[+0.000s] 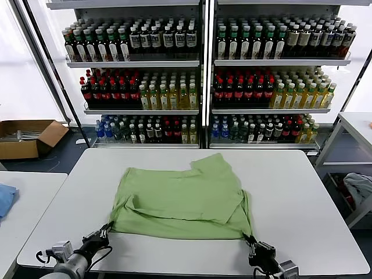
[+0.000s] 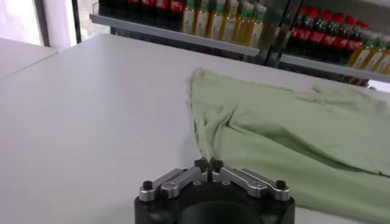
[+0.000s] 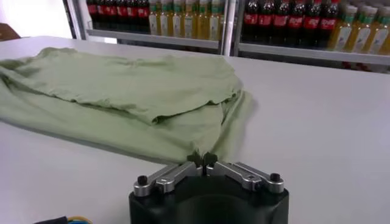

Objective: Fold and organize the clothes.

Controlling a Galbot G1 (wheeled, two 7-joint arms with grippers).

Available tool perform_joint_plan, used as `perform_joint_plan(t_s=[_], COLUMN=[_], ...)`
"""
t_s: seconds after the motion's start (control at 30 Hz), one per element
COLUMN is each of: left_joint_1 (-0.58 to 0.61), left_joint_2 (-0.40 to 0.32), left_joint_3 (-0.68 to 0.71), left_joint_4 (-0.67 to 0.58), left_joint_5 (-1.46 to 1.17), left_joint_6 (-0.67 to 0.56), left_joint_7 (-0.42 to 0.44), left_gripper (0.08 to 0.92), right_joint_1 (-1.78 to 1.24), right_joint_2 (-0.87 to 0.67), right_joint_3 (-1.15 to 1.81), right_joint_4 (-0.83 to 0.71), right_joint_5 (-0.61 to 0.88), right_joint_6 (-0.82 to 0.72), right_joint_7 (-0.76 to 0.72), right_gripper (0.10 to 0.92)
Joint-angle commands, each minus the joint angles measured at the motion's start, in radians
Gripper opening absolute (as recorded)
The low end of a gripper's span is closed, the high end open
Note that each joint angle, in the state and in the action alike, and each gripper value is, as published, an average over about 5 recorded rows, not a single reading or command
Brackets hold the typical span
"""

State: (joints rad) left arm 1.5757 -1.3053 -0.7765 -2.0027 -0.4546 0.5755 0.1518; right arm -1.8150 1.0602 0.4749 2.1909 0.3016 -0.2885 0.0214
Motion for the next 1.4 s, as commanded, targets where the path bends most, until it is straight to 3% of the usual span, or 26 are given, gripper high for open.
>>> perform_joint_plan(t_s=[0.03,0.3,0.43,0.67,0.87,1.07,1.23,1.4], left_joint_1=[0.228,0.286,0.252,0.134,-0.051,-0.195,-0.318,-0.435], left_joint_2=[-0.036,-0.056,-0.066,-0.043,0.023,0.159,0.226,0.253], left_joint_3=[-0.114,-0.140,-0.161,-0.237,-0.135,-0.042,0.036,0.133], left_joint_4=[-0.193,-0.241,-0.281,-0.274,-0.134,0.027,0.161,0.303], left_joint_5=[0.080,0.070,0.067,0.039,-0.043,-0.111,-0.118,-0.118], left_joint_6=[0.002,0.004,0.004,0.003,0.001,0.001,0.000,-0.002], left_joint_7=[0.018,0.031,0.017,0.021,0.043,0.045,0.048,0.046], left_gripper=[0.090,0.087,0.121,0.305,0.487,0.660,0.792,0.821], right_joint_1=[-0.231,-0.291,-0.237,0.074,0.600,0.945,1.100,1.210], right_joint_2=[0.002,0.007,0.002,-0.076,-0.099,-0.116,-0.090,-0.036], right_joint_3=[0.052,0.050,0.069,0.138,-0.038,-0.220,-0.326,-0.400], right_joint_4=[0.127,0.153,0.166,0.151,-0.147,-0.396,-0.576,-0.744], right_joint_5=[-0.040,-0.098,-0.034,0.187,0.286,0.305,0.308,0.296], right_joint_6=[0.022,0.038,0.043,-0.002,-0.123,-0.171,-0.177,-0.176], right_joint_7=[-0.009,0.035,0.042,-0.022,-0.102,-0.196,-0.249,-0.266], right_gripper=[0.119,0.155,0.262,0.470,0.643,0.787,0.821,0.823])
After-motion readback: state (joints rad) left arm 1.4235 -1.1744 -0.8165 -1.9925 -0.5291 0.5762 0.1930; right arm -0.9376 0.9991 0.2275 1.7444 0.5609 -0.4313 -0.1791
